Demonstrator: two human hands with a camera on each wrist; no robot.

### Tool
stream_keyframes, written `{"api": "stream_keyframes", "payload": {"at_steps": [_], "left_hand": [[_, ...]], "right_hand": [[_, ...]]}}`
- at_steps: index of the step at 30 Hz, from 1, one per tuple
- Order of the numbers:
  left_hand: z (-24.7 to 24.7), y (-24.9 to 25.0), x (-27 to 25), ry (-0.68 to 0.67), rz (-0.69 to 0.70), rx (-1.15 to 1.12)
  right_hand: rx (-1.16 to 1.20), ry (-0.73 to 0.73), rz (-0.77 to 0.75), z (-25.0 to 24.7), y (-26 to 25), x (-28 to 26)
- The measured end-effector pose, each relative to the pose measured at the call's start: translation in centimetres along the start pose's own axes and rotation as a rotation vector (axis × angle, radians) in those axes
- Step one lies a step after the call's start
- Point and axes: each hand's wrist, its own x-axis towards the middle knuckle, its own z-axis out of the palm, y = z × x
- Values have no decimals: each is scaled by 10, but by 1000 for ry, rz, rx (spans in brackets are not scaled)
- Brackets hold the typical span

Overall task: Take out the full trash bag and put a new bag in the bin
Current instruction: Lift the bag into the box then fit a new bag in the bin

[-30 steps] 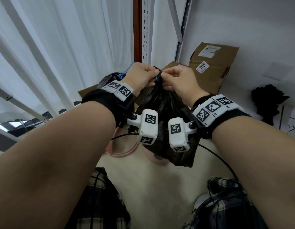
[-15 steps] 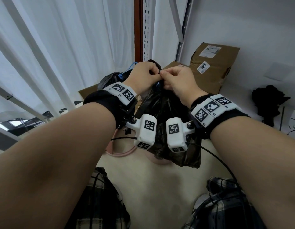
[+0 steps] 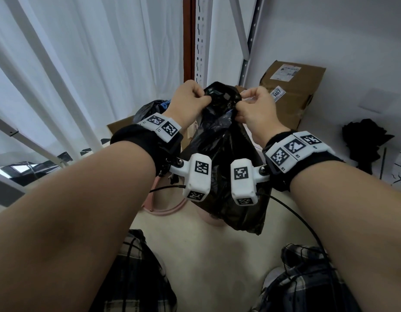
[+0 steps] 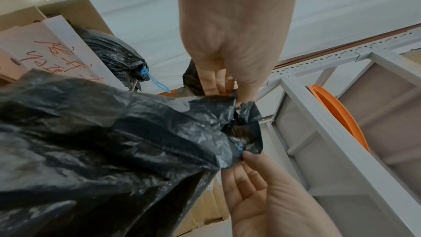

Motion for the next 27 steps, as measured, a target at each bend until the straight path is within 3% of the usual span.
{"api": "stream_keyframes", "payload": {"at_steps": [4,7,9,12,14,17,22,27], "left_hand": [[4,4,-4,-97,-93,-151],[9,13,-9,-194,-71,-155],[11,14,-7,-142,-49,-128],[6,7,-2,8,60,77],[-3,-6,0,9,106,262],[-18,-26,0,-7,55,506],[-28,-37,3,-49,-48,618],[-28,-43,1,-77,-36,855]], "right_hand": [[10,-101,-43,1,-6,-5],[-53,-153,-90,6,-7,-10],[-89,-152,-81,8,-5,-9],[-132,-36,-45,4,1,-2],[-197,37,-40,-3,5,1],[-346,32,-33,-18,7,-3],[-610,96,18,-39,13,2],[-626,352,111,-41,14,4]]}}
